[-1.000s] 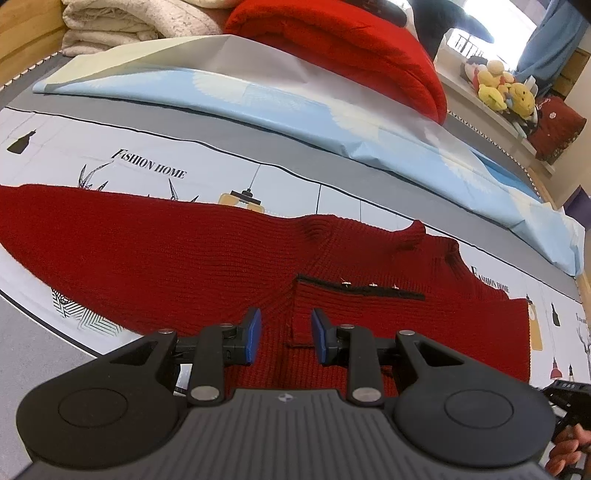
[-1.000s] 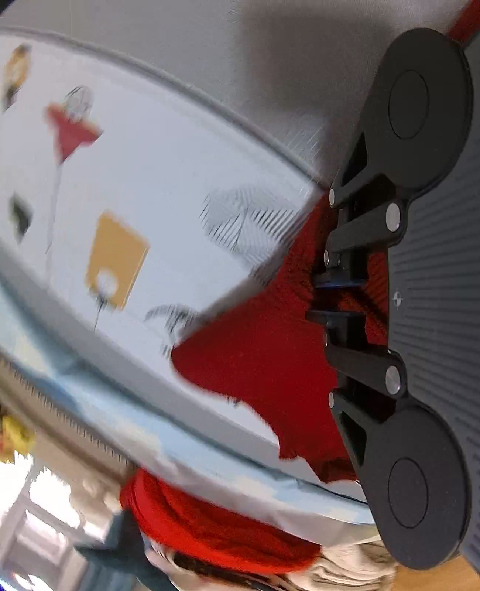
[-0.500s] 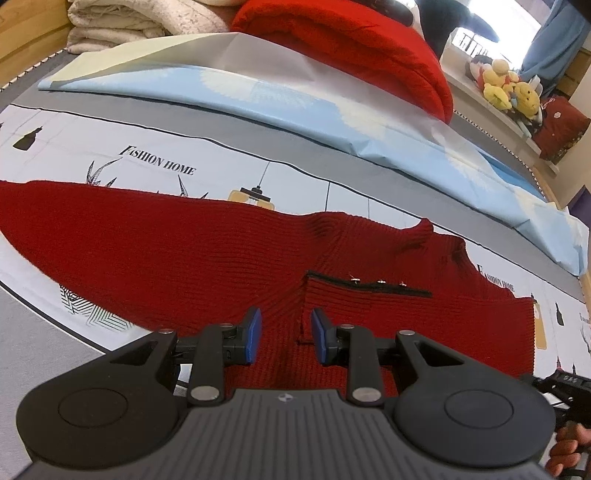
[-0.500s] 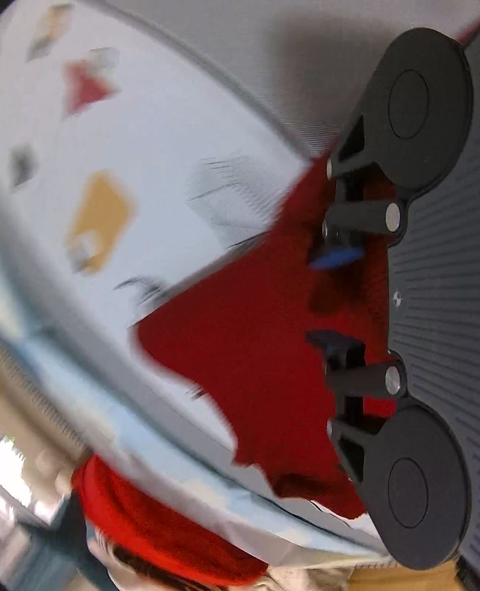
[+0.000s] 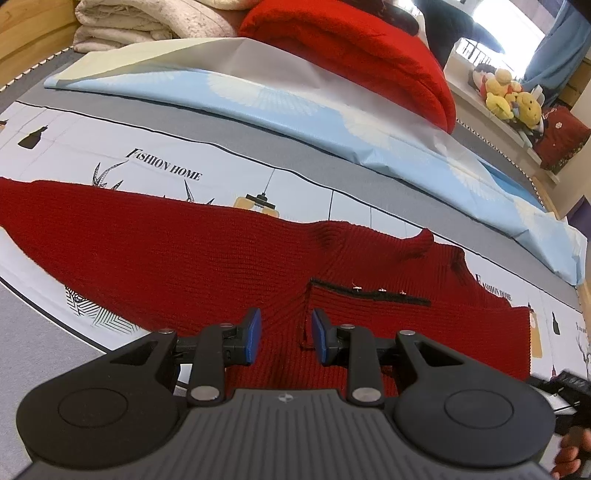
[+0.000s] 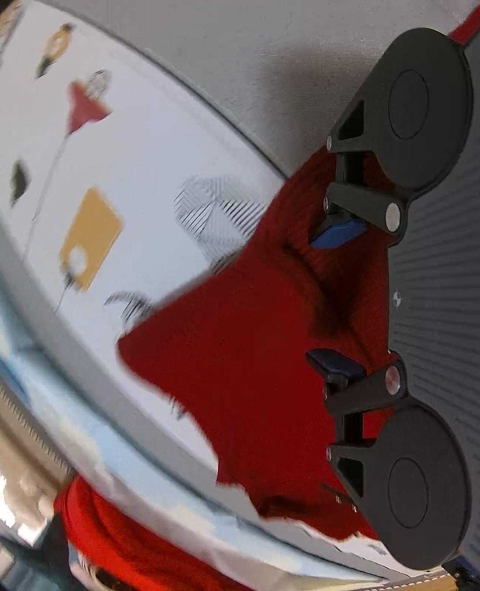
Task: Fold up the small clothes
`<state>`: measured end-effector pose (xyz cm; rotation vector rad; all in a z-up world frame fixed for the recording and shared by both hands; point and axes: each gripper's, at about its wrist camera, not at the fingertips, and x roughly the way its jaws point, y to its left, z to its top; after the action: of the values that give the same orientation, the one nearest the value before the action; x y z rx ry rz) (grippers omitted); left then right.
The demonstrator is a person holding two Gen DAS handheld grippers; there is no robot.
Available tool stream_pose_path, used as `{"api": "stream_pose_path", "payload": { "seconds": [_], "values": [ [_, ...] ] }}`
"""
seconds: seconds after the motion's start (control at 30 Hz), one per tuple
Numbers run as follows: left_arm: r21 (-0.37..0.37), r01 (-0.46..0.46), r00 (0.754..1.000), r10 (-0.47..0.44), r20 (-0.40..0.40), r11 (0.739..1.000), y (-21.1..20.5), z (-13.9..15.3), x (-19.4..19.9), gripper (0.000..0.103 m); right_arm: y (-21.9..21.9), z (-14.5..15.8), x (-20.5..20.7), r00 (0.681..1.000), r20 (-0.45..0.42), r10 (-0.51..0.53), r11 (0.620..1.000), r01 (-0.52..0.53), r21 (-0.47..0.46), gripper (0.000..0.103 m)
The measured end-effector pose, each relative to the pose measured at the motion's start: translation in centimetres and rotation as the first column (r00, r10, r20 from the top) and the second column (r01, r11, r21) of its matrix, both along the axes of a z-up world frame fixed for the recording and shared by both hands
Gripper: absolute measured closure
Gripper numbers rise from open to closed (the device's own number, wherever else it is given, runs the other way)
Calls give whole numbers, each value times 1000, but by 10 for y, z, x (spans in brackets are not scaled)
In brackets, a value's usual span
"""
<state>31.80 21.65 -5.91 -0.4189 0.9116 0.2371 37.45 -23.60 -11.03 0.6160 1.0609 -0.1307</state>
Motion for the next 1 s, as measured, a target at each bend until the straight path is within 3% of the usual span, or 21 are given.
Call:
{"api": "stream_pose_path", "payload": {
  "seconds": [0.1,0.17,0.27,0.37,0.53,0.7,0.87,1.0],
  "values": [
    [3,-4,1000,4,0,1000,0,0,0,62,18,33,-5,989,125,77,996,-70,-56,41],
    [5,-6,1000,6,4,1000,-1,0,-1,51,30,57,-12,967,211,143,986,-121,-114,39],
    [14,-7,1000,7,24,1000,-3,3,-2,42,43,82,-21,929,289,231,969,-193,-155,36],
    [43,-4,999,2,47,999,-6,6,-2,35,55,100,-30,882,339,327,941,-268,-209,36],
    [103,2,1000,-5,29,995,-10,5,0,33,74,120,-41,812,360,459,875,-344,-340,33],
    [112,-28,1000,28,1,993,-2,2,1,32,81,126,-49,799,315,513,819,-346,-457,32],
    [161,-63,998,65,-5,985,14,-1,-1,28,78,124,-47,809,294,509,825,-361,-434,32],
    [161,-180,983,184,-10,970,57,-4,-6,27,76,125,-45,809,297,508,830,-367,-420,32]
  ]
}}
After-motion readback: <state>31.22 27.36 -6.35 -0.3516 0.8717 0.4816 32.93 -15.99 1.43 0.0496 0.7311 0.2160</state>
